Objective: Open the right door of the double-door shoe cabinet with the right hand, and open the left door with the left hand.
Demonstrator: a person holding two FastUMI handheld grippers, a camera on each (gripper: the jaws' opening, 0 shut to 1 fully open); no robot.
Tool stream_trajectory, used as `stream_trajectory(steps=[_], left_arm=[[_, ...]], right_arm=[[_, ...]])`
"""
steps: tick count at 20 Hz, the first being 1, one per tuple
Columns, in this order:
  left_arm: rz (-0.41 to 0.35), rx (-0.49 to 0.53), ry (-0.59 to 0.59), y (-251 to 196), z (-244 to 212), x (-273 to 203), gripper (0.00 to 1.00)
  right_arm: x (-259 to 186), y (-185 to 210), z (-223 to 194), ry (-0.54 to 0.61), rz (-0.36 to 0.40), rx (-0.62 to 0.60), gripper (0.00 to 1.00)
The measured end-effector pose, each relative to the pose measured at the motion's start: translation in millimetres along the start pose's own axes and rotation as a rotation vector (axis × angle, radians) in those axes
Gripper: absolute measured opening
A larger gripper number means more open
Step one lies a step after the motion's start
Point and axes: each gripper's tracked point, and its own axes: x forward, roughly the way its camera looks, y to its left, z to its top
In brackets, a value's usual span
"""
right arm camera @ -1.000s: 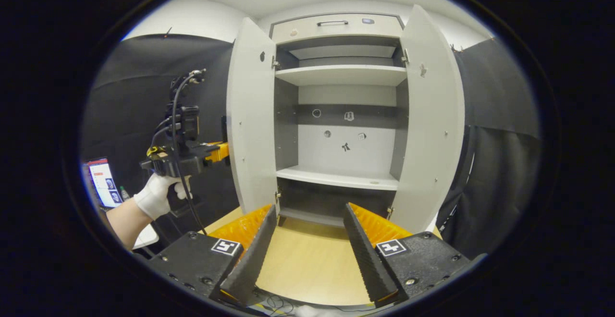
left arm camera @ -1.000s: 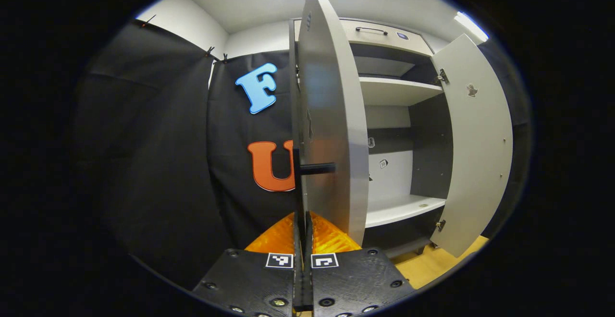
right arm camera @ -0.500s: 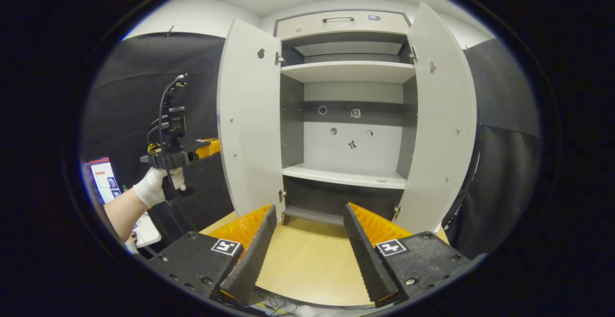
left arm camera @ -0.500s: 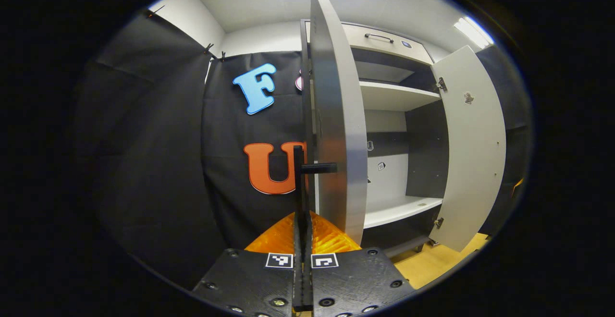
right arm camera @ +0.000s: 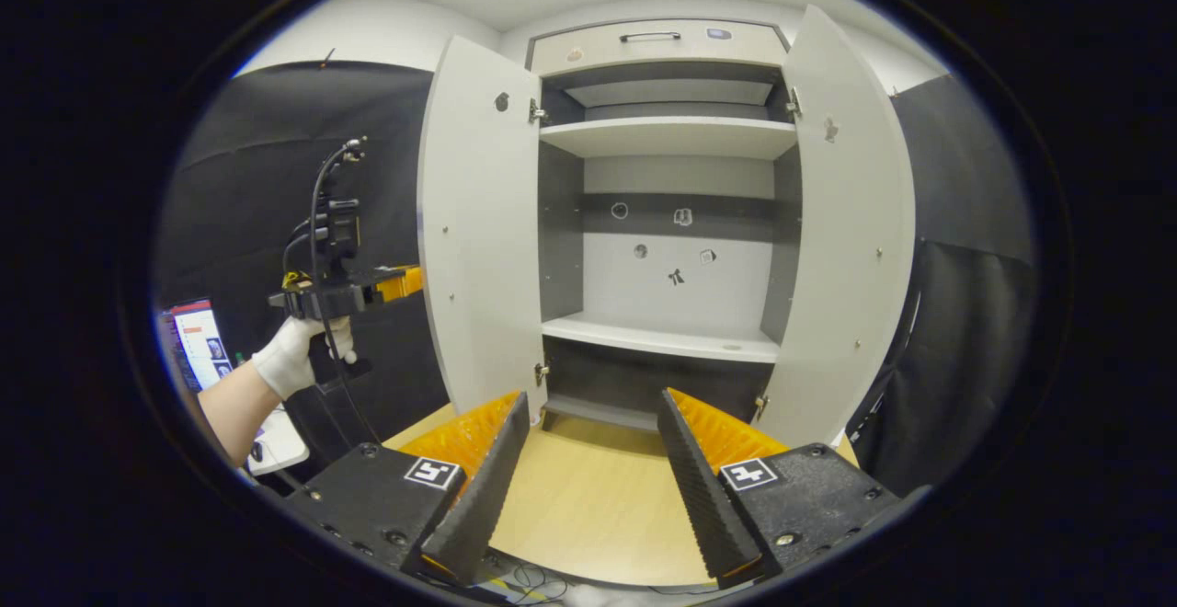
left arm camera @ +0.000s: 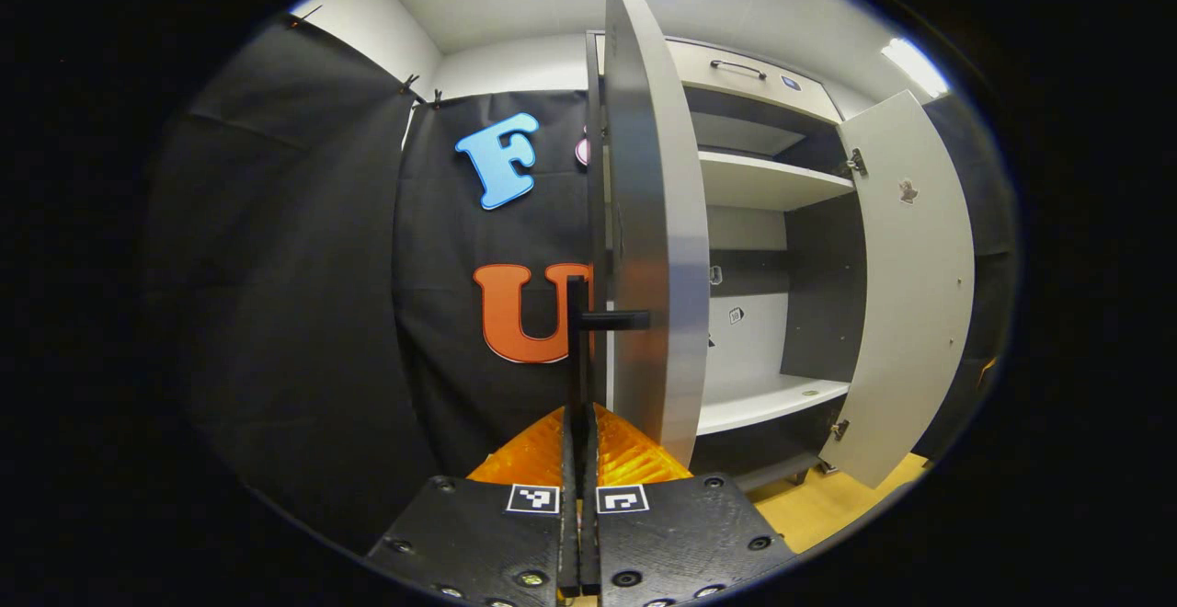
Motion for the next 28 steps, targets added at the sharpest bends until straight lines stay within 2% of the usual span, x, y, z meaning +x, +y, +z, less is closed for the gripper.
stream_trajectory(steps=[4, 7, 10, 12, 13, 14, 19, 28], left_arm=[[0.027, 0.036, 0.013, 2.1, -3.1, -8.4, 0.04], [0.06, 0.015, 0.034, 10.0, -8.3, -17.5, 0.04], [0.116, -0.006, 0.047, 24.5, -13.5, -25.8, 0.59], [0.183, 0.006, 0.049, 37.3, -13.7, -36.3, 0.98], [0.213, 0.014, 0.057, 43.4, -18.2, -41.4, 0.87], [0.224, 0.014, 0.057, 43.7, -19.0, -45.4, 0.97], [0.225, 0.035, 0.05, 26.3, -7.3, -74.3, 0.95], [0.192, 0.061, -0.044, -29.5, 72.9, -101.6, 0.94]], right_arm=[[-4.3, -1.9, 2.4, -0.009, 0.004, 0.006, 0.88], [-5.1, -2.1, 3.3, -0.012, 0.008, 0.005, 0.88], [-5.5, -5.9, 2.7, -0.012, 0.005, 0.009, 0.88], [-5.5, -11.0, 4.3, -0.017, -0.002, 0.015, 0.88], [-5.1, -13.9, 6.6, -0.023, -0.008, 0.02, 0.88], [-4.6, -16.6, 8.3, -0.027, -0.013, 0.027, 0.88], [-5.5, -25.6, 23.1, -0.059, -0.03, 0.022, 0.88], [-16.7, -57.2, 43.8, -0.114, -0.112, 0.003, 0.87]])
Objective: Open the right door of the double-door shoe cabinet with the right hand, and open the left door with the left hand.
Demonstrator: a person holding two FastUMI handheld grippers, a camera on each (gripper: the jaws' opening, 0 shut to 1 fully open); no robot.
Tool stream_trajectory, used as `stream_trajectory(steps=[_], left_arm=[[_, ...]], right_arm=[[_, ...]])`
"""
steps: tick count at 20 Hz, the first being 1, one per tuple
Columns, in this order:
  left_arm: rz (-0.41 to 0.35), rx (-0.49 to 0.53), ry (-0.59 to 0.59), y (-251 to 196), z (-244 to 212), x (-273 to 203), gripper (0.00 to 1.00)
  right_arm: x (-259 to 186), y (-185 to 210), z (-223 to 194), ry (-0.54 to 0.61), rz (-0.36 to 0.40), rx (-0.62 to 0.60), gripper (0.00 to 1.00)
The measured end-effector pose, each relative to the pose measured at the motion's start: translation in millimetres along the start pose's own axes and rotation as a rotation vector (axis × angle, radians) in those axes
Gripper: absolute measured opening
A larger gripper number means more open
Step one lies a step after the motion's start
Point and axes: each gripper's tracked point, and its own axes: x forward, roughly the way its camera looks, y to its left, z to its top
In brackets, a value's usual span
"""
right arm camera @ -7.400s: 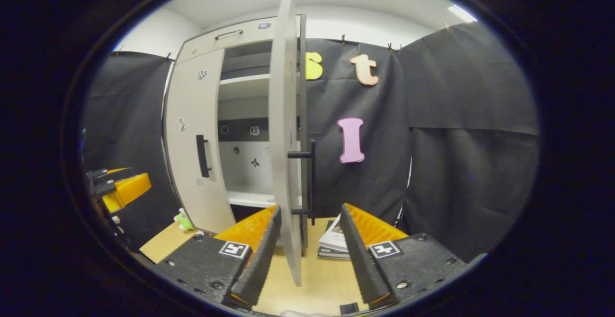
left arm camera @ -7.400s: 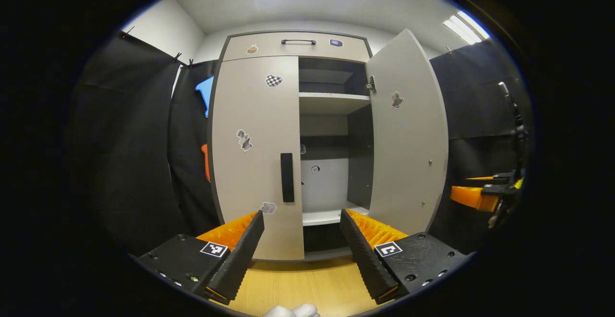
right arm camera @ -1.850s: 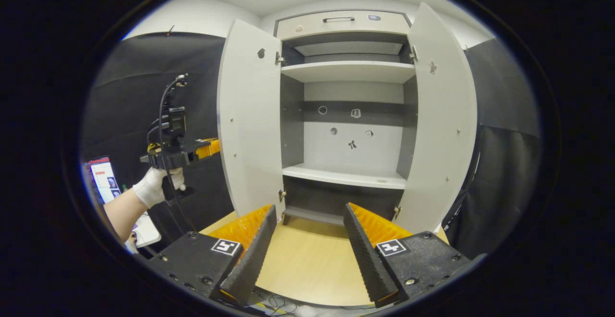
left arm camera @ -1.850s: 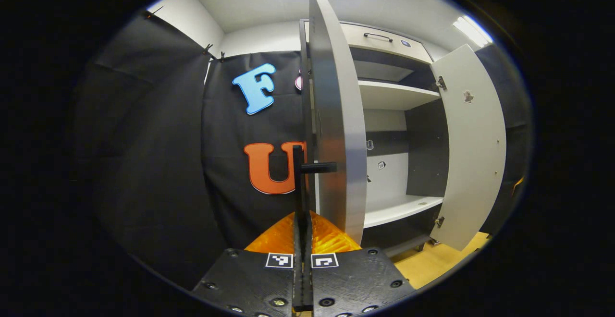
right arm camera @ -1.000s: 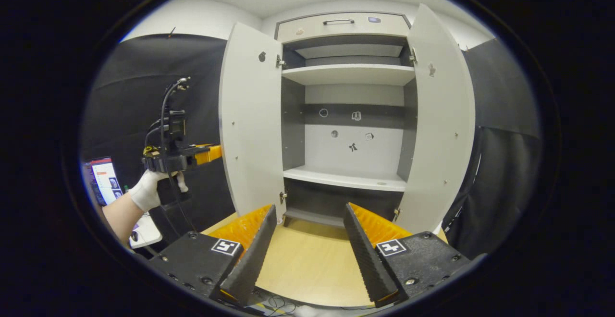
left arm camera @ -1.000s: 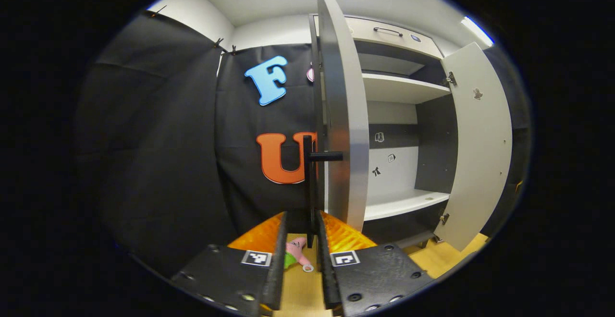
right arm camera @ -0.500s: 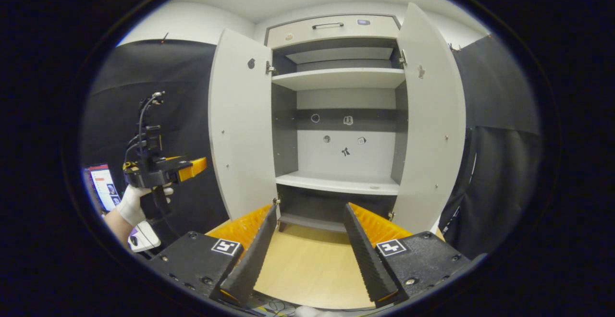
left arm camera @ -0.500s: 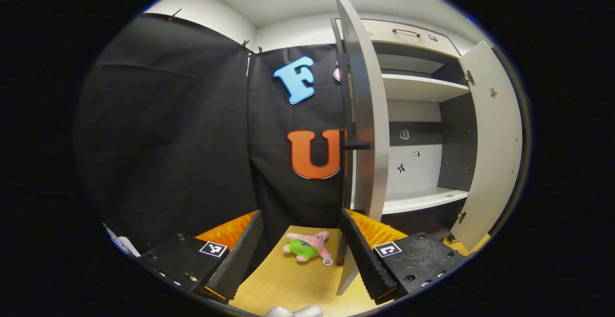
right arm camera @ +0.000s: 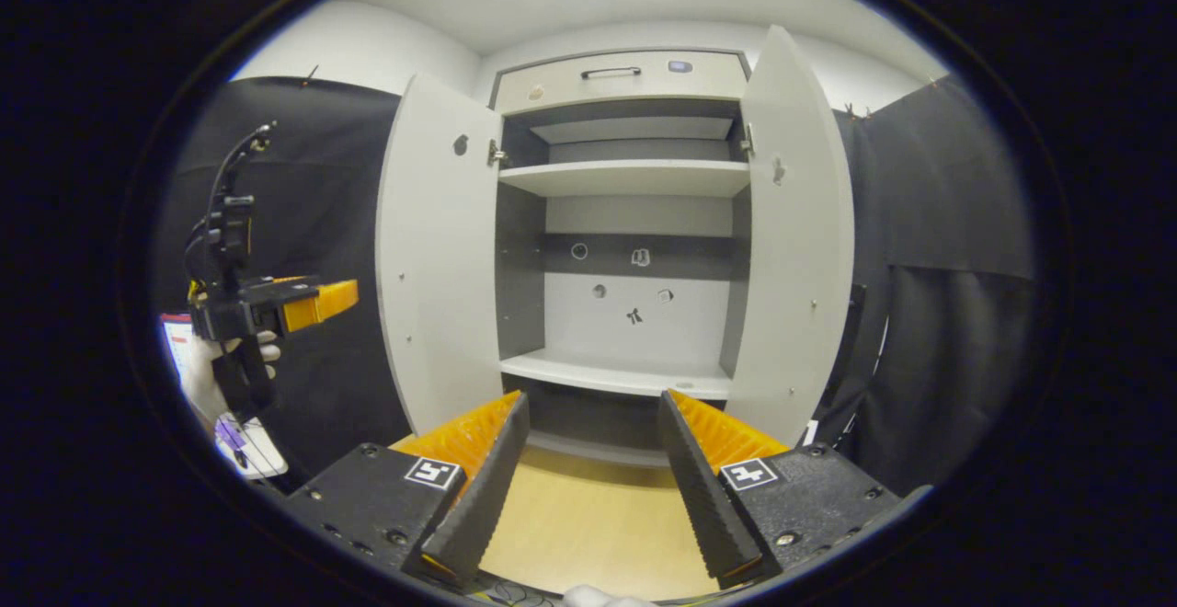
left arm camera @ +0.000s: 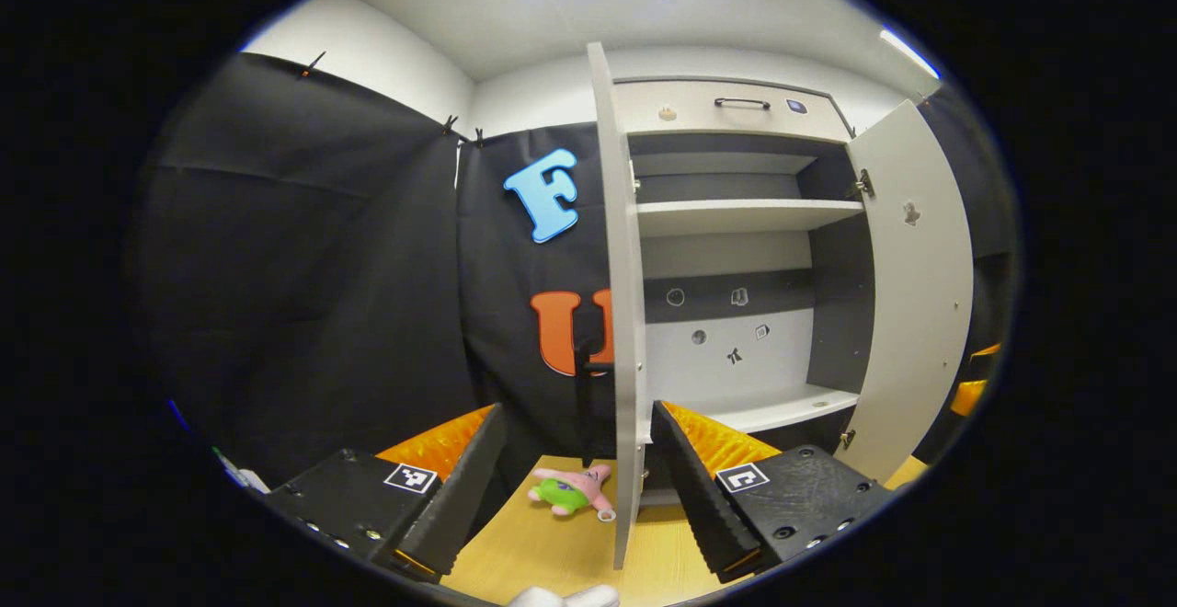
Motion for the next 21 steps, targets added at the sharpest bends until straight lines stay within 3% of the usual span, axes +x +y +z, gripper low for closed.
stream_trajectory(steps=[4, 8, 13, 19, 21], left_arm=[[-0.067, -0.003, -0.039, -49.7, 19.8, -11.0, 0.94], [-0.15, -0.024, 0.003, -102.1, 3.9, -20.4, 0.96], [-0.205, -0.018, 0.053, -134.6, -25.4, -38.4, 0.96], [-0.176, 0.005, 0.078, -127.9, -39.6, -51.2, 1.0], [-0.169, 0.002, 0.071, -125.4, -37.0, -52.1, 0.96]], right_arm=[[-1.9, -15.6, 1.9, -0.006, -0.042, 0.02, 0.88], [-5.2, -29.7, 2.0, -0.012, -0.08, 0.028, 0.88], [-9.3, -48.7, -2.1, -0.006, -0.131, 0.043, 0.88], [-14.6, -73.7, -4.4, -0.006, -0.204, 0.061, 0.88], [-16.4, -74.0, -4.2, -0.007, -0.207, 0.065, 0.88]])
